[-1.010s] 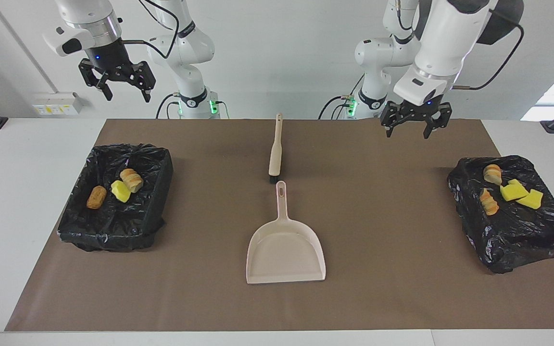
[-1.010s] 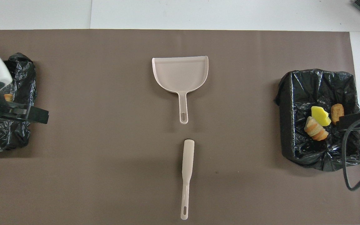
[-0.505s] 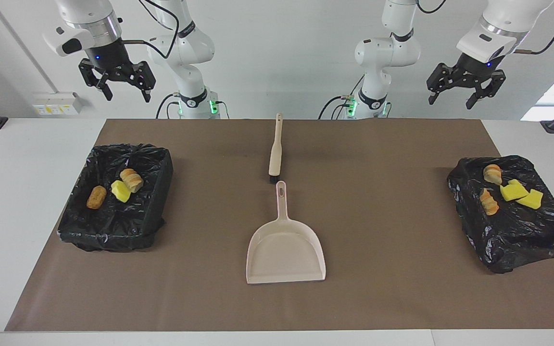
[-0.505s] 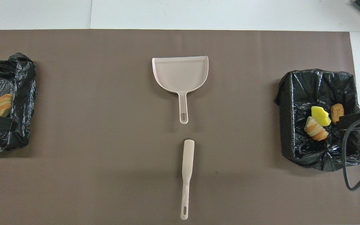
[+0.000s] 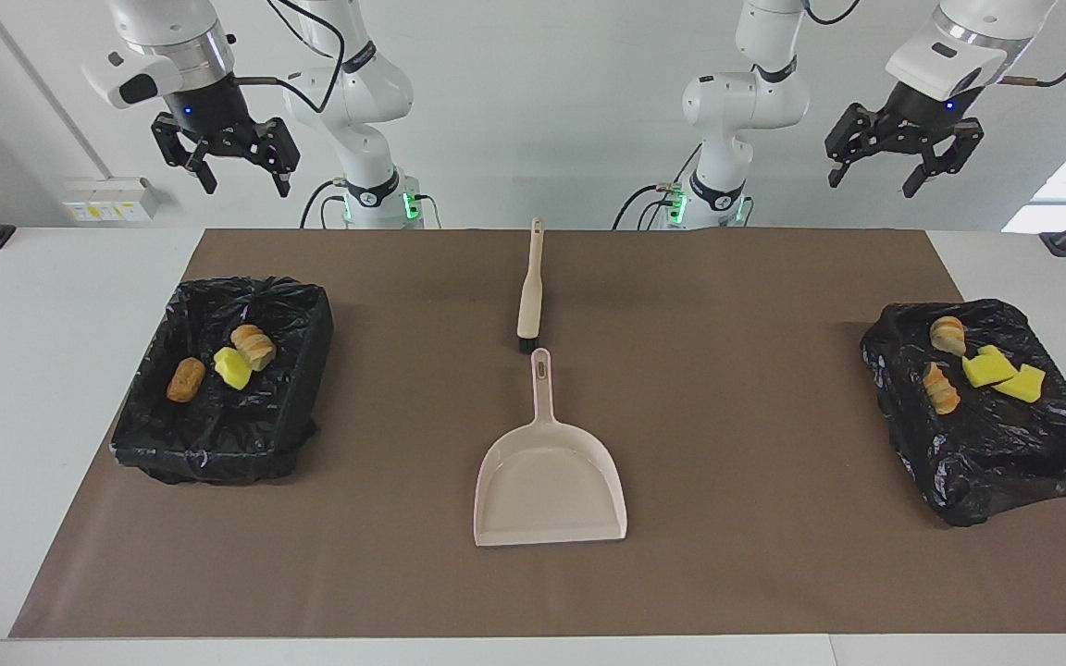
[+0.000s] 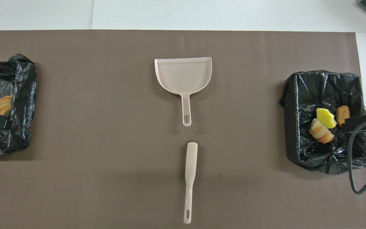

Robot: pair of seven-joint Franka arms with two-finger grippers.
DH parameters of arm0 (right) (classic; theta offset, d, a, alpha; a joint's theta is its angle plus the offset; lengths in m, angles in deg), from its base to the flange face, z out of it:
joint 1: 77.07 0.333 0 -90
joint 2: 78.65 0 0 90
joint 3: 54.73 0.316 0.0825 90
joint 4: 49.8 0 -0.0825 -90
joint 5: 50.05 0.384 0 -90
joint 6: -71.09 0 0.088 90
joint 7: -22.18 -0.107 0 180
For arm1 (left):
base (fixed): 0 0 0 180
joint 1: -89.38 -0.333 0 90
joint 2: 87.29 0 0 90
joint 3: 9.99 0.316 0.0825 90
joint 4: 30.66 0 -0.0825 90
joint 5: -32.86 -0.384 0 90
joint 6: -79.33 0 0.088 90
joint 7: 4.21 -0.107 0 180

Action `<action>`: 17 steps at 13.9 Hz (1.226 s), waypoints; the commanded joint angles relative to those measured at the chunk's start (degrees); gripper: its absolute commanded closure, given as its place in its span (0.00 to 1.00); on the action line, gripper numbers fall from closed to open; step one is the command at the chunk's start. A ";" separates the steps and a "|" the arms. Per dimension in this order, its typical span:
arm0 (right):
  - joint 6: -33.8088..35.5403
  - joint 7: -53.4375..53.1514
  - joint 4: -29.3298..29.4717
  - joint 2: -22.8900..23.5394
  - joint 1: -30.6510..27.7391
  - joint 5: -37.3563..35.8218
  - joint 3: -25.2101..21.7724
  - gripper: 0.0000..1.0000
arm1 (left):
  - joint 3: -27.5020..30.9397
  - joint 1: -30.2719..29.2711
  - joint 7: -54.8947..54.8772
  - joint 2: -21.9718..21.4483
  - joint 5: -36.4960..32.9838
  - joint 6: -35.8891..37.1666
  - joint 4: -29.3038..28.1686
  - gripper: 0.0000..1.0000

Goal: Sweep and dump trash in bin

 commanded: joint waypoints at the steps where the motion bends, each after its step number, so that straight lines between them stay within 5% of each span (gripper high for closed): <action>1: -0.21 0.92 0.31 0.02 -0.84 0.46 0.38 0.00 | 1.52 1.04 0.24 0.88 0.22 1.65 2.01 0.00; 17: -0.21 0.92 0.31 0.02 -0.84 0.46 0.29 0.00 | 3.46 0.95 0.41 1.13 -1.02 2.43 1.74 0.00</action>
